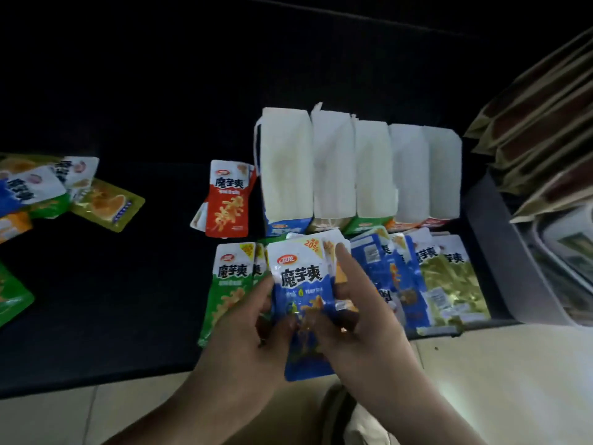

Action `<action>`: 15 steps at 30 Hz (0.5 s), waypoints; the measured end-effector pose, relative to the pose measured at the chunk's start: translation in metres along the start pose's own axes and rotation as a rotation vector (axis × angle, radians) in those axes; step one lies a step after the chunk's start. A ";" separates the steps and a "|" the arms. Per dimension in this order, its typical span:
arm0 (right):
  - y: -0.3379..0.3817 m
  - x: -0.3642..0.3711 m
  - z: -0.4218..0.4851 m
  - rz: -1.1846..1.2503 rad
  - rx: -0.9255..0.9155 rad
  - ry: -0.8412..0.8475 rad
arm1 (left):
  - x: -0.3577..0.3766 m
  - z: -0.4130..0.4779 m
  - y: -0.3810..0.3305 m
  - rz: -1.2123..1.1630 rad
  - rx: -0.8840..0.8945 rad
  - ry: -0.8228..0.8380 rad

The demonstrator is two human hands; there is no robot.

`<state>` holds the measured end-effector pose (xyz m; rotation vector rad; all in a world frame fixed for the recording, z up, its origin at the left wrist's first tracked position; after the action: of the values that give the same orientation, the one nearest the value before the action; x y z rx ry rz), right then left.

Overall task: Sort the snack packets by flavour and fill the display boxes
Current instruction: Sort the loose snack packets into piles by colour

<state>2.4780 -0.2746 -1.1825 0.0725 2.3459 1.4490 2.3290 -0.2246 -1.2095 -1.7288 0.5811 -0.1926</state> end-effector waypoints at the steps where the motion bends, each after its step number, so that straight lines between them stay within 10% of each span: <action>1: 0.000 -0.013 0.000 0.027 -0.010 -0.019 | 0.014 0.005 -0.005 -0.002 0.011 0.032; 15: -0.041 -0.103 0.051 -0.715 -0.182 -0.451 | 0.065 0.048 -0.001 0.204 0.050 0.095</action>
<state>2.5974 -0.2754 -1.2080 -0.4048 1.6185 1.1196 2.4053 -0.2139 -1.2317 -1.6067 0.8114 -0.1439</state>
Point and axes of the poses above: each hand's wrist, its own z-axis towards the middle knuckle, its own x-axis out of the palm, y = z × x, the point moved 6 cm from there along z, towards the middle knuckle, and after that the axes turned 5 degrees about x, right-handed, at the moved point
